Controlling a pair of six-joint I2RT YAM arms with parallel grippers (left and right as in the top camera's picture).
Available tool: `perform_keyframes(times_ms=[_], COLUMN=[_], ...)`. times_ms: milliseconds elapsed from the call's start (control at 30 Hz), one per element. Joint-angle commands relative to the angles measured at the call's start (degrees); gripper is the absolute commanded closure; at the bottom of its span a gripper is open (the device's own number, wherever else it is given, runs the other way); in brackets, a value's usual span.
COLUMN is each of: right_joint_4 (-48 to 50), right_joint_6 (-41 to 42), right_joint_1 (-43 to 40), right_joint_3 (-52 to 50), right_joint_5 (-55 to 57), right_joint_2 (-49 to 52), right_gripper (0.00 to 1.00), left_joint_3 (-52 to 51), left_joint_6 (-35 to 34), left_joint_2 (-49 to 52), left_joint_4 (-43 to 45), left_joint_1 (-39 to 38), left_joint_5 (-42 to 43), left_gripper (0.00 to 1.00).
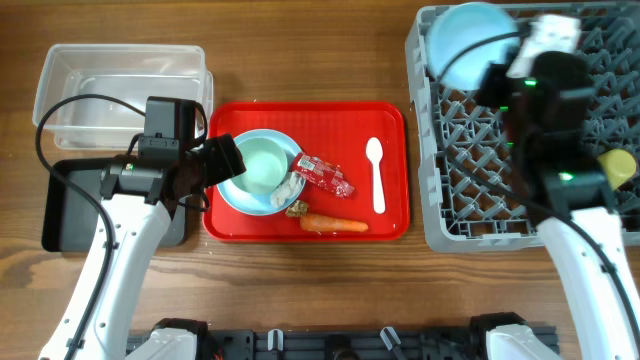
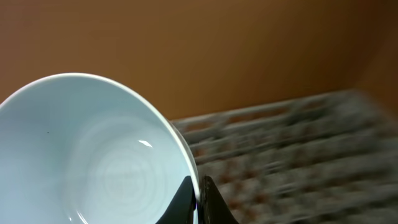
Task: Sort waste into correct bins and load items into the dishwasher rack
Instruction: 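Place the blue bowl in the far corner of the dish rack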
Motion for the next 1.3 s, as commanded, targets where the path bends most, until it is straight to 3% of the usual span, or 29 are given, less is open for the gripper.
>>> perform_keyframes(times_ms=[0,300,500,767,967,1267], right_joint_4=[2.29,13.33,23.28,44.26,44.7,43.82], right_joint_6=[-15.8,-44.39,-56.22,-72.57,-73.5,-64.59], right_joint_1=[-7.04,-21.59,-26.73,-32.96,-34.29,-33.97], right_joint_3=[0.7,0.7,0.7,0.7,0.7,0.68], right_joint_5=[8.04,9.77,12.94,17.88,17.9,17.25], right_joint_2=[-0.2,10.14,20.85,33.38,38.71,39.45], right_gripper=[0.96,0.96,0.96,0.96,0.96,0.96], left_joint_3=[0.11,0.11,0.11,0.11,0.11,0.11], left_joint_6=[0.46,0.46,0.46,0.46,0.44,0.44], left_joint_2=[-0.61,-0.61,-0.61,-0.61,-0.61,-0.61], left_joint_4=[0.26,0.22,0.24,0.42,0.44,0.59], left_joint_1=[0.26,0.26,0.26,0.26,0.26,0.26], left_joint_5=[-0.55,-0.55,-0.55,-0.55,-0.55,-0.55], left_gripper=[0.18,0.18,0.18,0.19,0.18,0.18])
